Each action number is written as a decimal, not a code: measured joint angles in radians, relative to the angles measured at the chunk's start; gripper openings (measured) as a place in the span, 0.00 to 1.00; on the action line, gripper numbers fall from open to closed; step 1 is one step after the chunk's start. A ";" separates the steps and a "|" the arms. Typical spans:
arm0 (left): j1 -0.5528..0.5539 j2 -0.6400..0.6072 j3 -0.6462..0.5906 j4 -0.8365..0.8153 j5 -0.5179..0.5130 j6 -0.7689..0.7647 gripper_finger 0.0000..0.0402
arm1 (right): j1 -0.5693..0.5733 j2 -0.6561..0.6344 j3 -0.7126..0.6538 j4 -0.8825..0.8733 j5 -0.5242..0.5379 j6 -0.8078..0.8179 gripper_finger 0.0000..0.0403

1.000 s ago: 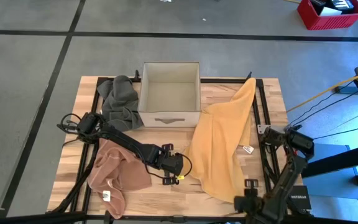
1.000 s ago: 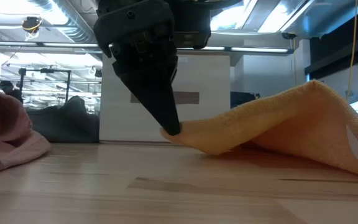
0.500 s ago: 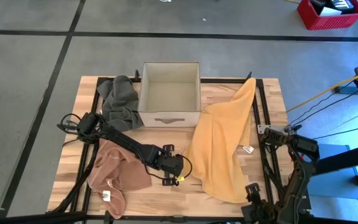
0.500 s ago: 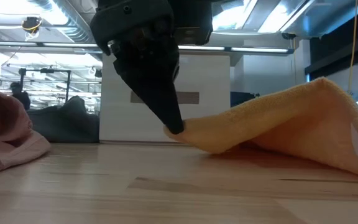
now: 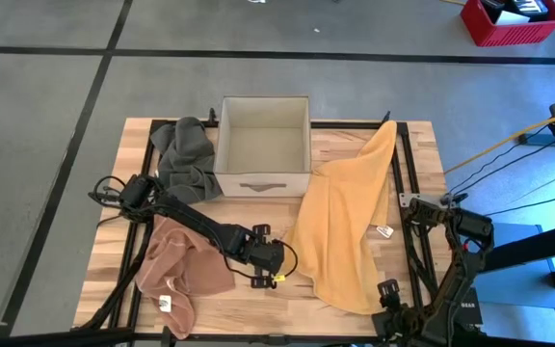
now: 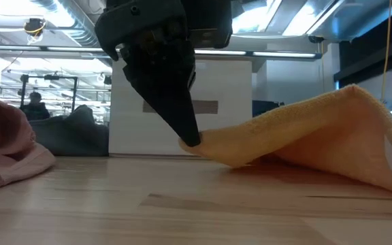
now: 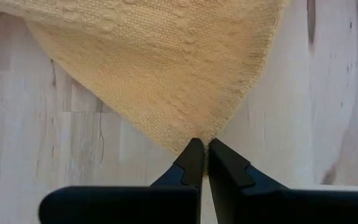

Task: Fold towel
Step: Fold the yellow towel

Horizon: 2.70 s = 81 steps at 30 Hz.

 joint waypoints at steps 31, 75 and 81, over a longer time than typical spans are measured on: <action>-0.217 -0.202 0.484 -0.262 -0.433 0.229 0.01 | 0.000 -0.126 0.591 -0.544 0.757 0.255 0.01; -0.151 -0.652 0.733 0.101 -0.549 0.453 0.01 | -0.053 -0.508 1.064 0.908 1.395 -1.826 0.01; -0.152 -0.704 0.734 0.098 -0.549 0.423 0.01 | -0.053 -0.518 1.063 0.977 1.341 -1.852 0.01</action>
